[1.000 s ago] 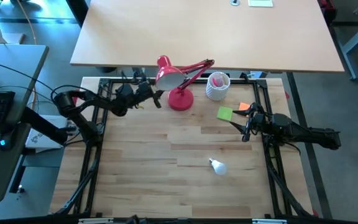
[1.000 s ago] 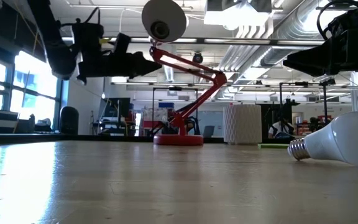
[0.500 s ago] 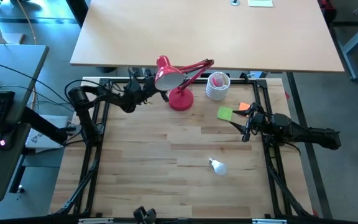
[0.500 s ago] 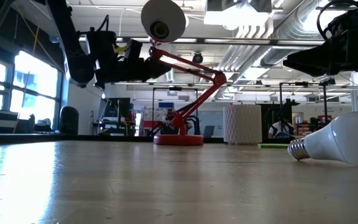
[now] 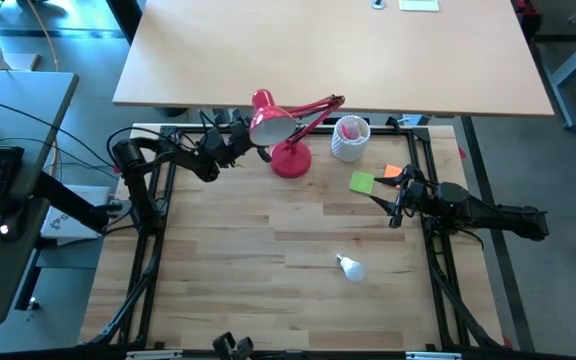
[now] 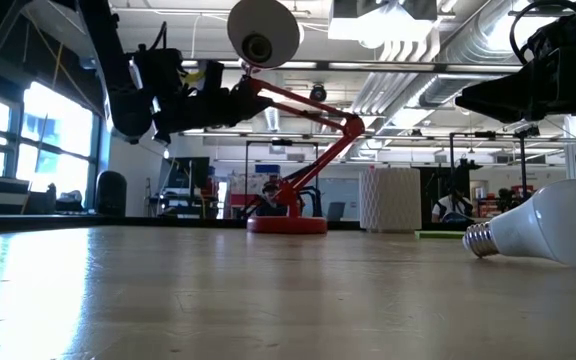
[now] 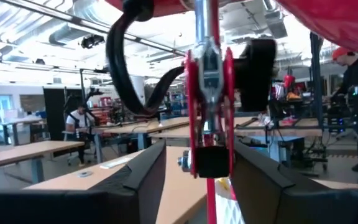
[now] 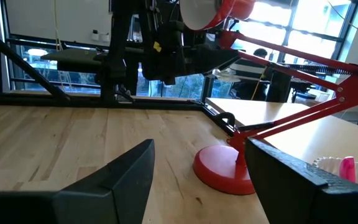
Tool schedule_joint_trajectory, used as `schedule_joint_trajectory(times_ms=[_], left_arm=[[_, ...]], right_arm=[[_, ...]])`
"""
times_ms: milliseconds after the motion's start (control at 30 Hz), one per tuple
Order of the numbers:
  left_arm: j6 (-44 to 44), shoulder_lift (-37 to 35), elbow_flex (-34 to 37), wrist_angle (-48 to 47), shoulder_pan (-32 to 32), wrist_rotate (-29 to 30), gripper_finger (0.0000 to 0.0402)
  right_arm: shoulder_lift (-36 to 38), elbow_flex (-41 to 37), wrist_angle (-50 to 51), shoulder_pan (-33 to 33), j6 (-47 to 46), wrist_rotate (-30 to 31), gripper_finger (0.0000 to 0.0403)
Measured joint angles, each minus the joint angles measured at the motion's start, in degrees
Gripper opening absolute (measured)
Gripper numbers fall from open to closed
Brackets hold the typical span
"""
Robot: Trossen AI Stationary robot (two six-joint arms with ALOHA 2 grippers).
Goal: Screw lightbulb
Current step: Adjust the red lamp
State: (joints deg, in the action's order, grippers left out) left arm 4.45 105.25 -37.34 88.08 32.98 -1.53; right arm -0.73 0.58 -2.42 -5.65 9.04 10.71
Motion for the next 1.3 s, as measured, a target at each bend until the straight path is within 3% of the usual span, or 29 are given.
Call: schedule_joint_trajectory(times_ms=[367, 833, 1200, 1300], left_arm=[[-2.6, 0.0, 0.0, 0.6, -0.1, -3.2, 0.0032], [-5.5, -6.3, 0.6, -1.1, -3.1, -2.5, 0.0025], [-6.7, -19.1, 10.5, -2.4, -8.2, 3.0, 0.0024], [-7.2, -23.6, 10.7, -7.9, -9.6, 1.5, 0.0024]], right_arm=[[0.0, 0.0, 0.0, 0.0, 0.0, 0.0, 0.0247], [0.0, 0.0, 0.0, 0.0, 0.0, 0.0, 0.0247], [0.0, 0.0, 0.0, 0.0, 0.0, 0.0, 0.0247], [0.0, 0.0, 0.0, 0.0, 0.0, 0.0, 0.0247]])
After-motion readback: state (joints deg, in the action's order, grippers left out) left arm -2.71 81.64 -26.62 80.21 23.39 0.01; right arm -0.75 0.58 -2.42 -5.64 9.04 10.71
